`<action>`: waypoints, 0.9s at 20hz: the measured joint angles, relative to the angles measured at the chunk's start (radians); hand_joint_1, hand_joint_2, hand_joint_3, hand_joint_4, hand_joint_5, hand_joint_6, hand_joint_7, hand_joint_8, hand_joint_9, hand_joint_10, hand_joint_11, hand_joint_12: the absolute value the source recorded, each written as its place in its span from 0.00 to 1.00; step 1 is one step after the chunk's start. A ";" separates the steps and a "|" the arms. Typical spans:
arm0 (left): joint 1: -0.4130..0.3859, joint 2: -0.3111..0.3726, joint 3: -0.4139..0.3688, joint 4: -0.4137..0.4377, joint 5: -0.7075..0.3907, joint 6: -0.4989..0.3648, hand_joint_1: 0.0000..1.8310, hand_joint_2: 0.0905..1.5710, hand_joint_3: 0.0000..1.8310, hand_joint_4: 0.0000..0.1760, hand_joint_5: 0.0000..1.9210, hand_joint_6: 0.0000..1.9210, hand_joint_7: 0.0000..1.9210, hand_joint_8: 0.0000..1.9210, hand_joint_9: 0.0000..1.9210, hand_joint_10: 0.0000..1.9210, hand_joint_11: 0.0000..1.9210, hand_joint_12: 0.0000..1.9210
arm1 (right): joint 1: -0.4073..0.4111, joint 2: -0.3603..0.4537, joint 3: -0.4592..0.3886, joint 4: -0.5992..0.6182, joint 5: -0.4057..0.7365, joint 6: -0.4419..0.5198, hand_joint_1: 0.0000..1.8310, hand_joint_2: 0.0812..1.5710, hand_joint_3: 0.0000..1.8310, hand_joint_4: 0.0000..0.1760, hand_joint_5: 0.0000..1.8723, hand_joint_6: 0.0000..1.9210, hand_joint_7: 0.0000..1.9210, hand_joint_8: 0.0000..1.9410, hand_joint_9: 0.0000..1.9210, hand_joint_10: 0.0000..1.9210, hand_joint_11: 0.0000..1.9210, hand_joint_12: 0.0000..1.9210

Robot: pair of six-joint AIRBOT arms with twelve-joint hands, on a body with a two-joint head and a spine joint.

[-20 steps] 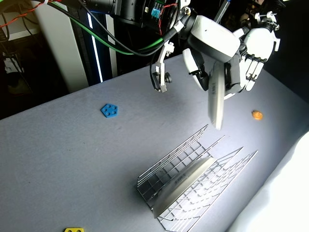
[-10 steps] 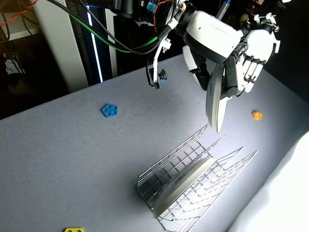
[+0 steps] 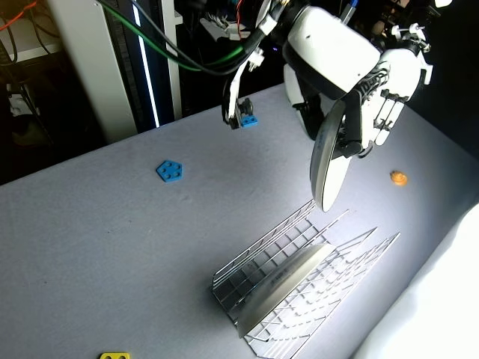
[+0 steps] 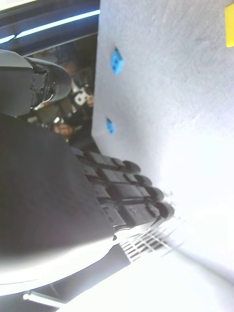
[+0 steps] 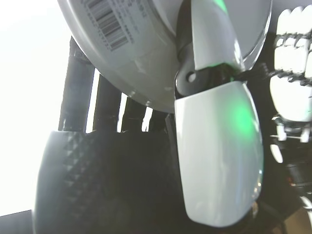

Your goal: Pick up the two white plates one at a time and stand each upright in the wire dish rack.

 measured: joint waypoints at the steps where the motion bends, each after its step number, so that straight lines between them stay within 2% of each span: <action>1: 0.000 0.000 0.000 0.003 -0.001 0.000 0.00 0.64 0.00 0.00 0.00 0.00 0.00 0.00 0.00 0.00 0.00 0.00 | 0.007 0.000 0.010 0.039 0.002 -0.002 0.76 0.65 0.00 0.00 0.58 0.44 0.61 0.30 0.52 0.51 0.44 0.52; 4: 0.000 0.000 0.000 0.003 0.000 0.000 0.00 0.64 0.00 0.00 0.00 0.00 0.00 0.00 0.00 0.00 0.00 0.00 | 0.028 0.000 0.038 0.113 0.023 -0.031 0.76 0.65 0.00 0.00 0.58 0.44 0.61 0.30 0.52 0.51 0.44 0.52; 8: -0.005 -0.005 0.000 0.006 0.002 0.000 0.00 0.64 0.00 0.00 0.00 0.00 0.00 0.00 0.00 0.00 0.00 0.00 | 0.032 0.001 0.064 0.138 0.035 -0.065 0.76 0.64 0.00 0.00 0.59 0.41 0.63 0.26 0.54 0.50 0.45 0.53; 10: -0.005 -0.006 0.000 0.006 0.002 0.000 0.00 0.64 0.00 0.00 0.00 0.00 0.00 0.00 0.00 0.00 0.00 0.00 | 0.039 0.001 0.080 0.153 0.035 -0.071 0.76 0.66 0.00 0.00 0.57 0.46 0.60 0.31 0.52 0.53 0.44 0.55; 12: -0.005 -0.006 0.000 0.007 0.002 0.000 0.00 0.64 0.00 0.00 0.00 0.00 0.00 0.00 0.00 0.00 0.00 0.00 | 0.039 -0.001 0.098 0.158 0.031 -0.072 0.76 0.66 0.00 0.00 0.56 0.46 0.59 0.32 0.51 0.54 0.43 0.56; 18: -0.007 -0.007 0.000 0.008 0.003 0.000 0.00 0.64 0.00 0.00 0.00 0.00 0.00 0.00 0.00 0.00 0.00 0.00 | 0.050 -0.006 0.141 0.187 -0.011 -0.101 0.76 0.64 0.00 0.00 0.59 0.42 0.62 0.27 0.54 0.50 0.45 0.53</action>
